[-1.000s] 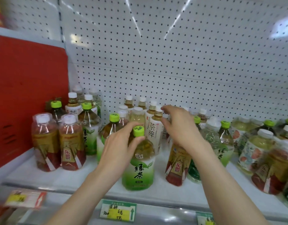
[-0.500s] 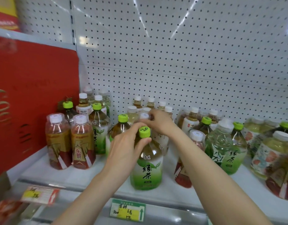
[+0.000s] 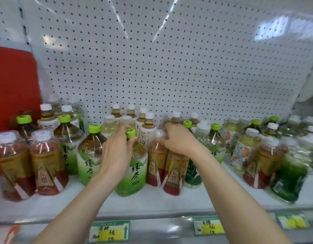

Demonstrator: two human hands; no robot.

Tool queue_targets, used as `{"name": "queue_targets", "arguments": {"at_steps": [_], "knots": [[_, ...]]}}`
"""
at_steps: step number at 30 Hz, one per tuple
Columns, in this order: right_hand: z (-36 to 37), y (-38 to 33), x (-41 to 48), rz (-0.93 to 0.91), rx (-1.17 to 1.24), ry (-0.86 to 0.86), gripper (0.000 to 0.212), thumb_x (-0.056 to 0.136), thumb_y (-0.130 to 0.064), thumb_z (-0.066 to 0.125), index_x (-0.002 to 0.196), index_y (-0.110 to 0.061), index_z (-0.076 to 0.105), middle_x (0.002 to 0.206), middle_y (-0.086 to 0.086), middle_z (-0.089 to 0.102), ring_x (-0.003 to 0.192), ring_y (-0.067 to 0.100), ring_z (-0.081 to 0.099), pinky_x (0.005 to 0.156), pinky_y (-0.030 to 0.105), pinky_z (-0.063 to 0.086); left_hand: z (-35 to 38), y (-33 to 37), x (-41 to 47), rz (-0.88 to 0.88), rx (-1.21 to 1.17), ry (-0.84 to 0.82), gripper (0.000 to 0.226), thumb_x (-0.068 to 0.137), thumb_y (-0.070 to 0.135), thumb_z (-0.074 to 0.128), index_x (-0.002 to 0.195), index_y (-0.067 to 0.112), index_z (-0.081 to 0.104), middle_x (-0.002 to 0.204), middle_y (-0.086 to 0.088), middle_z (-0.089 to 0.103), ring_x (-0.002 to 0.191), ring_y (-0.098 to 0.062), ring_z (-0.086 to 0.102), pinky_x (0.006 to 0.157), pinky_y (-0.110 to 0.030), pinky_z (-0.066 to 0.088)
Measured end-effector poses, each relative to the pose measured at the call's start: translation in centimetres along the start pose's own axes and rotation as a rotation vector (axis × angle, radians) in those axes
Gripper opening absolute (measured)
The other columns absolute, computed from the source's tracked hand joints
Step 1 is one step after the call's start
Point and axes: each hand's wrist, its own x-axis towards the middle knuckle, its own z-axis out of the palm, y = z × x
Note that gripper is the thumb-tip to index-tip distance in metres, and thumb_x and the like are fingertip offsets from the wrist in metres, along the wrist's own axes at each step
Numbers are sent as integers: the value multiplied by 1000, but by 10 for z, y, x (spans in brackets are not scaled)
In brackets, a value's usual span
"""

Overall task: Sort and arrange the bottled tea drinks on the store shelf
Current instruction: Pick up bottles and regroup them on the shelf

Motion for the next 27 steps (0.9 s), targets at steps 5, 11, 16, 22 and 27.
{"name": "queue_targets", "arguments": {"at_steps": [5, 11, 16, 22, 27], "knots": [[3, 6, -3, 17, 5, 48, 58, 96, -48, 50, 135, -5, 48, 105, 10, 66, 102, 29, 60, 80, 43, 55, 22, -1, 28, -19, 27, -6, 40, 95, 26, 59, 129, 7, 53, 98, -3, 63, 72, -11, 58, 70, -21, 41], [-6, 3, -13, -17, 22, 29, 45, 97, -47, 49, 125, -13, 57, 114, 11, 63, 104, 27, 58, 83, 40, 52, 30, -10, 56, -78, 54, -4, 51, 94, 25, 61, 139, 7, 47, 116, -14, 67, 99, -29, 67, 90, -43, 52], [-66, 57, -11, -39, 388, 496, 20, 94, -30, 64, 113, -28, 69, 98, -17, 71, 90, -1, 64, 85, 24, 51, 33, 6, 69, 170, 83, 135, 56, 91, 14, 66, 143, 14, 47, 143, -6, 49, 128, -24, 50, 105, -37, 39], [-68, 146, 55, 275, 229, 141, 41, 92, -35, 67, 129, -17, 62, 120, 2, 67, 105, 18, 63, 94, 35, 51, 72, 61, 127, 265, -102, -330, 48, 92, 25, 65, 139, 23, 52, 136, 3, 56, 113, -10, 58, 100, -36, 49], [-33, 161, 89, 245, 118, -76, 40, 81, -48, 73, 103, -15, 68, 97, 4, 71, 89, 22, 64, 71, 32, 47, 116, 74, 158, 170, -14, -620, 52, 89, 29, 69, 138, 19, 53, 134, -3, 61, 115, -18, 61, 101, -39, 48]]}}
